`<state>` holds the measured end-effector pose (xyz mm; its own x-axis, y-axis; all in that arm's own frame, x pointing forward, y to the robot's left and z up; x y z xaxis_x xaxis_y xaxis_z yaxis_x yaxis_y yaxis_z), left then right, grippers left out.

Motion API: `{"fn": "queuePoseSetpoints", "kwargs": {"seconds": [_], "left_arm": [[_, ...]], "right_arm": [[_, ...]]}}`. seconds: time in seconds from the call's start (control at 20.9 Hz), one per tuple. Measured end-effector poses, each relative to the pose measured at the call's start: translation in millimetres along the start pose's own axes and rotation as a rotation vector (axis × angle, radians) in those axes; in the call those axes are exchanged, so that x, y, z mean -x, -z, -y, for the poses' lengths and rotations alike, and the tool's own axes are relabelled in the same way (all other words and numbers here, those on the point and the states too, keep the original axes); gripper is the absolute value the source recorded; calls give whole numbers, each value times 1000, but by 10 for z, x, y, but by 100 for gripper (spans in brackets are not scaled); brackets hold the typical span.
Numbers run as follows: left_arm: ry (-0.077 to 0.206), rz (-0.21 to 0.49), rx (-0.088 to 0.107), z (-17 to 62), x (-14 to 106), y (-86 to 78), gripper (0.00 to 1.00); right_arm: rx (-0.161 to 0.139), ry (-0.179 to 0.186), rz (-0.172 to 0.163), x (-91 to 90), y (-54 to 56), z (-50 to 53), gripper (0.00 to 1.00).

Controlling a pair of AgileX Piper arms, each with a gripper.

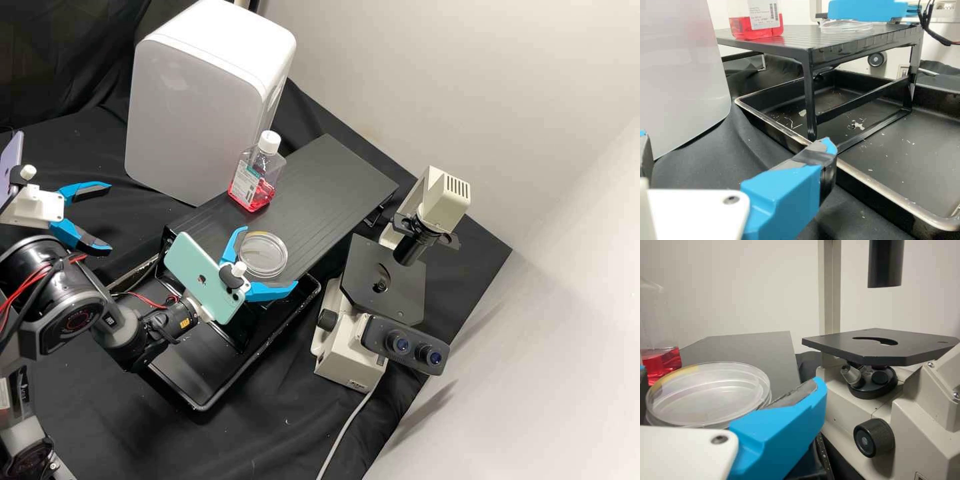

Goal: Place the lid on the petri dish

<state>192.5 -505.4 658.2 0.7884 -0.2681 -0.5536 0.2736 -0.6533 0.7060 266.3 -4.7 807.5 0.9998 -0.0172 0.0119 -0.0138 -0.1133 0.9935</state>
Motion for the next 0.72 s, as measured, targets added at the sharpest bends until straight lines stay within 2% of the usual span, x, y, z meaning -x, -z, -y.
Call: {"fn": "queuePoseSetpoints", "kwargs": {"seconds": [0.72], "left_arm": [[-2,0,0,-3,-4,-1,100]], "right_arm": [[-1,1,1,-9,-16,12,0]]}}
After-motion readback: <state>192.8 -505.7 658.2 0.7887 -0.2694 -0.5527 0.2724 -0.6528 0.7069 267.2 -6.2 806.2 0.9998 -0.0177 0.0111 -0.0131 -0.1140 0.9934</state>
